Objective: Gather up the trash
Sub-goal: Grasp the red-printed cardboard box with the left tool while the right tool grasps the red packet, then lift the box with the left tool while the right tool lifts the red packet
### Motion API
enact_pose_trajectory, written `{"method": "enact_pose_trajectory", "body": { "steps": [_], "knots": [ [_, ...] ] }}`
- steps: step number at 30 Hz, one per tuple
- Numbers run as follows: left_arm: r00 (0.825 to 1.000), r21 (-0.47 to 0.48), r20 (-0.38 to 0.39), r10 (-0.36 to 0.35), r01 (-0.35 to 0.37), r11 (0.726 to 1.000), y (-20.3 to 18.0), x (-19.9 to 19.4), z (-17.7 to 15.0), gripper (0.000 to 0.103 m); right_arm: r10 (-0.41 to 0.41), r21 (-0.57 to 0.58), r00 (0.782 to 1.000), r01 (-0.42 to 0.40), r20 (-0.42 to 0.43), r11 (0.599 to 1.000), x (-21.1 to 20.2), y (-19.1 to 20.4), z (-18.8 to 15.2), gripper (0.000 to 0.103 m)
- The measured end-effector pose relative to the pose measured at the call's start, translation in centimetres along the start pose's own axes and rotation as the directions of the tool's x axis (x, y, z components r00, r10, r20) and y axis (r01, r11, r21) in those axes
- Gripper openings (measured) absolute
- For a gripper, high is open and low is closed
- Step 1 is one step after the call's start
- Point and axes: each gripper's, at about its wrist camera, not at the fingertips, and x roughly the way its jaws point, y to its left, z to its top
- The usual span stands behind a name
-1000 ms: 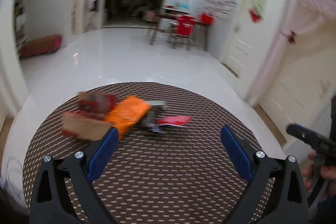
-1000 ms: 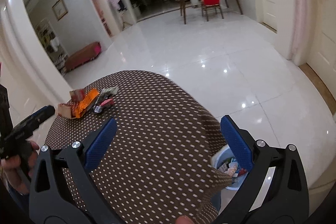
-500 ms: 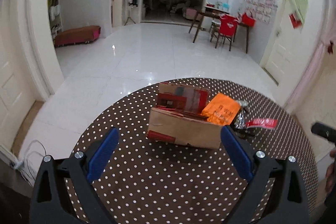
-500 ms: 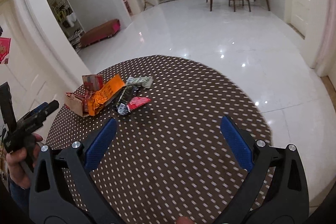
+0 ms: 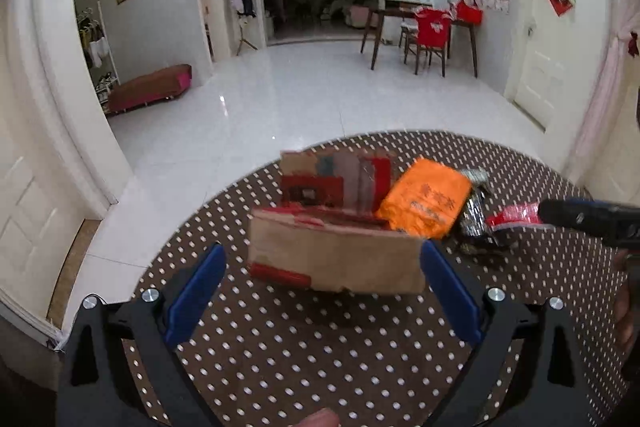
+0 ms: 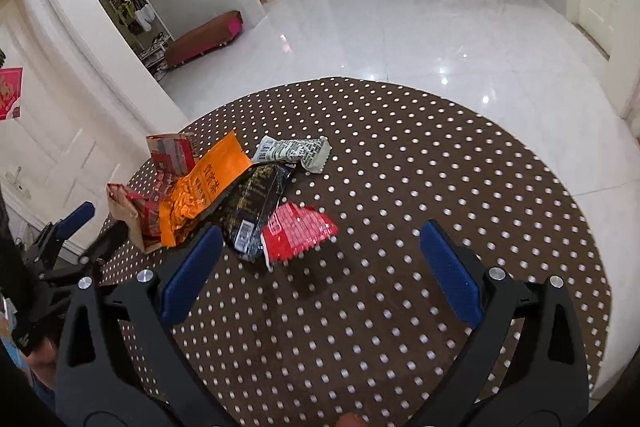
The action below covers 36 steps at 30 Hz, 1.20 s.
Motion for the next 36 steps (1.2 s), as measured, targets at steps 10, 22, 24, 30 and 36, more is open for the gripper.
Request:
{"method": "enact_pose_trajectory", "body": {
  "steps": [10, 22, 24, 30, 36],
  "knots": [
    [0.965, 0.133, -0.057, -0.258, 0.263, 0.955, 4.3, 2.4, 0.5, 0.096, 0.027, -0.013, 1.000, -0.027, -0.017, 1.000, 1.7, 1.0, 0.8, 0.097],
    [0.864, 0.270, -0.143, -0.482, 0.503, 0.821, 1.1, 2.5, -0.9, 0.029, 0.074, 0.010, 0.997, -0.073, -0.037, 0.997, 3.8, 2.1, 1.0, 0.062],
    [0.868, 0.298, -0.166, -0.468, 0.497, 0.815, -0.3, 2.2, -2.2, 0.016, 0.069, 0.016, 0.996, -0.068, -0.052, 0.998, 4.1, 1.8, 0.6, 0.039],
    [0.875, 0.322, -0.150, -0.461, 0.484, 0.814, -2.5, 0.4, -3.7, 0.008, 0.091, 0.040, 0.995, -0.090, -0.044, 0.995, 3.2, 0.6, -0.7, 0.015],
    [0.878, 0.289, -0.130, -0.461, 0.478, 0.829, -3.4, -0.9, -4.0, 0.007, 0.101, 0.056, 0.995, -0.100, -0.008, 0.993, 0.6, -0.7, -2.0, 0.008]
  ]
}}
